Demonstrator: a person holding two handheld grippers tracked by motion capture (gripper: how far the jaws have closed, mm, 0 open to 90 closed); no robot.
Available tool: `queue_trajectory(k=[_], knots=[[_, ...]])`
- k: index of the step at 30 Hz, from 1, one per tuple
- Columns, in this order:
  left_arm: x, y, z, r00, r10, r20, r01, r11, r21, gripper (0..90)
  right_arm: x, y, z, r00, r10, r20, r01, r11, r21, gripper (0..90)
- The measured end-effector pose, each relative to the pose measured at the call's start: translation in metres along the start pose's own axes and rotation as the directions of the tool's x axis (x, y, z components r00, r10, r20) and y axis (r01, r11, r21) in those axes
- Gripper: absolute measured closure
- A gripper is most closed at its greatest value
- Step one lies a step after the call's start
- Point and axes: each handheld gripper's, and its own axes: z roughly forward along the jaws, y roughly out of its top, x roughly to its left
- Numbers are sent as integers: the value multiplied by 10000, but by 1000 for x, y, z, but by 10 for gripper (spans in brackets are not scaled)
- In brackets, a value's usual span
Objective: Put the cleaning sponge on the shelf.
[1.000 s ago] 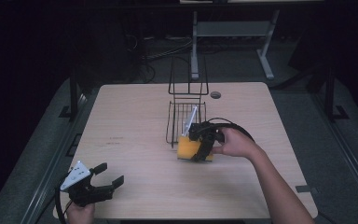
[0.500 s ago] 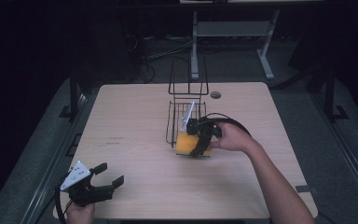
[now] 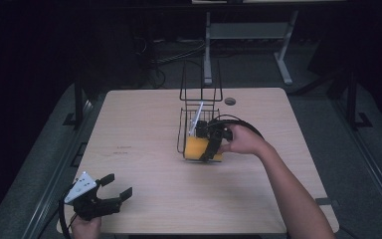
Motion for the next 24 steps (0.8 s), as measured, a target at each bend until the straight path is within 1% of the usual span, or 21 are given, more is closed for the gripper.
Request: queue_trajectory(k=[1,2,4,10,15,20,22,24], knots=[[0,0,0,10000,4,4,-4,10000,-6,128,-1,0,0,10000,52,-34,-52,10000,-42,214],[0,0,0,10000,-13,3,13,10000,-10,128,-4,1,1,10000,52,53,-52,10000,-15,214],[1,0,0,10000,2,-3,-2,10000,7,128,-4,1,2,9999,77,70,-77,10000,13,214],[1,0,0,10000,7,23,-7,10000,12,128,-8,7,4,9999,-10,105,9,10000,30,214],[1,0,0,10000,-7,12,7,10000,1,128,-15,11,8,9999,-9,168,7,9999,112,214],[1,0,0,10000,-15,17,15,10000,-24,128,-20,11,11,9999,50,137,-51,10000,26,214],[1,0,0,10000,-19,24,19,10000,-19,128,-24,10,14,9998,175,24,-175,9998,23,214],[1,0,0,10000,-30,28,30,10000,-26,128,-26,9,15,9999,158,-17,-158,9999,43,214]])
